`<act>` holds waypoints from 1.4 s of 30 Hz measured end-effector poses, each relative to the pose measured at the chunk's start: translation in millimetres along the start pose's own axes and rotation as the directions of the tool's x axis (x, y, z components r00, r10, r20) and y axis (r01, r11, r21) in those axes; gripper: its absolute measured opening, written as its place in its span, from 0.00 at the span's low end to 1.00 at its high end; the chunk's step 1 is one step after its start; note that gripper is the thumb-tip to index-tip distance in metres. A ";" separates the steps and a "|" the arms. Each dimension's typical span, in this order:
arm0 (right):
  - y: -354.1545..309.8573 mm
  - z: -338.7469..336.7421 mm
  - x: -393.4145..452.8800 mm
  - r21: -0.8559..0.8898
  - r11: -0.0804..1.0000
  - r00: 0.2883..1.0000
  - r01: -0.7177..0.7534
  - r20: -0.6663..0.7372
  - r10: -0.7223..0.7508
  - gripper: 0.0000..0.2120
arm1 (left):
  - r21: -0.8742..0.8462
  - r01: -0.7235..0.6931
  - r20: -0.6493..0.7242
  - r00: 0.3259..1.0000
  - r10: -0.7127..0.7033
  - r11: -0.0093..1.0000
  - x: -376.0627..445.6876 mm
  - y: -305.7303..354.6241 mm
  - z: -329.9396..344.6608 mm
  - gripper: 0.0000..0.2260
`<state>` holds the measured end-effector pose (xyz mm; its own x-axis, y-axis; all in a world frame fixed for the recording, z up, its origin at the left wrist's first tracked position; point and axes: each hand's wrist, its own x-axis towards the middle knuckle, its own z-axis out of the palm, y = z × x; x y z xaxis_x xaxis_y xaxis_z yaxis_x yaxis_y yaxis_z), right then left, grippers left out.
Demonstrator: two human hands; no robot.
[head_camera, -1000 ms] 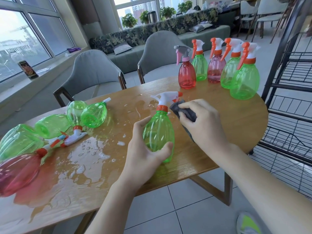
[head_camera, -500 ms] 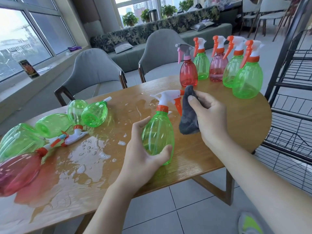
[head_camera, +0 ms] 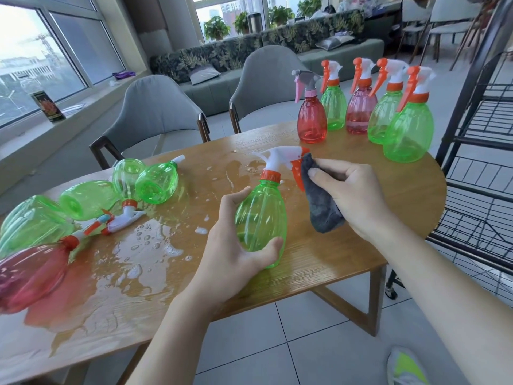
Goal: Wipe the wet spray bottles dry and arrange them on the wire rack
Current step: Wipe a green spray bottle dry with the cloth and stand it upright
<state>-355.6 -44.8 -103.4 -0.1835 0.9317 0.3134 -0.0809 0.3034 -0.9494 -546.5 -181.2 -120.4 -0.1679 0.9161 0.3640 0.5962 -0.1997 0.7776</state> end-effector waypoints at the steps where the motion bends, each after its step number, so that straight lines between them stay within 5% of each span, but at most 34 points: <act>1: -0.3 0.2 -1.1 0.003 1.000 1.000 0.012 -0.001 -0.012 0.13 | 0.002 -0.005 0.003 1.000 0.005 1.000 -0.3 -0.1 -0.4 0.35; 4: 3.0 0.3 -3.5 -0.066 0.997 0.998 0.027 0.058 -0.023 0.13 | 0.006 -0.020 -0.012 1.000 0.020 1.000 -1.2 -2.9 -2.5 0.35; 9: 2.0 -10.9 -5.0 -0.424 0.901 0.970 0.087 0.243 0.020 0.13 | 0.007 -0.012 -0.039 0.999 0.012 1.000 -3.6 -7.9 -9.3 0.37; 12: -4.4 -20.9 -2.2 -0.531 0.840 0.986 0.114 0.165 -0.030 0.12 | 0.040 -0.037 -0.038 0.999 0.039 0.998 -4.9 -8.0 -12.6 0.38; 18: -26.7 -25.9 4.4 -0.515 0.838 0.975 0.179 -0.022 -0.222 0.13 | 0.179 -0.109 -0.032 0.993 0.117 0.978 -8.3 -10.7 -17.6 0.40; 25: -31.4 -33.0 10.4 -0.575 0.810 0.989 0.117 0.139 -0.043 0.10 | 0.317 -0.212 0.057 0.977 0.204 0.924 -6.8 -11.3 -19.8 0.42; 33: -42.0 -28.9 3.2 -0.555 0.818 0.983 0.149 0.174 -0.061 0.10 | 0.436 -0.276 0.123 0.961 0.247 0.856 -6.2 -5.1 -12.8 0.42; 42: -52.9 -18.2 -6.2 -0.280 0.949 0.966 0.147 0.245 -0.077 0.12 | 0.503 -0.265 0.117 0.964 0.239 0.823 -5.7 -0.6 -7.4 0.42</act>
<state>-332.3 -63.0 -55.5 -0.4111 0.8280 0.3813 0.1702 0.4806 -0.8603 -551.7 -188.9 -119.1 0.0725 0.8759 0.4770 0.9297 -0.2325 0.2858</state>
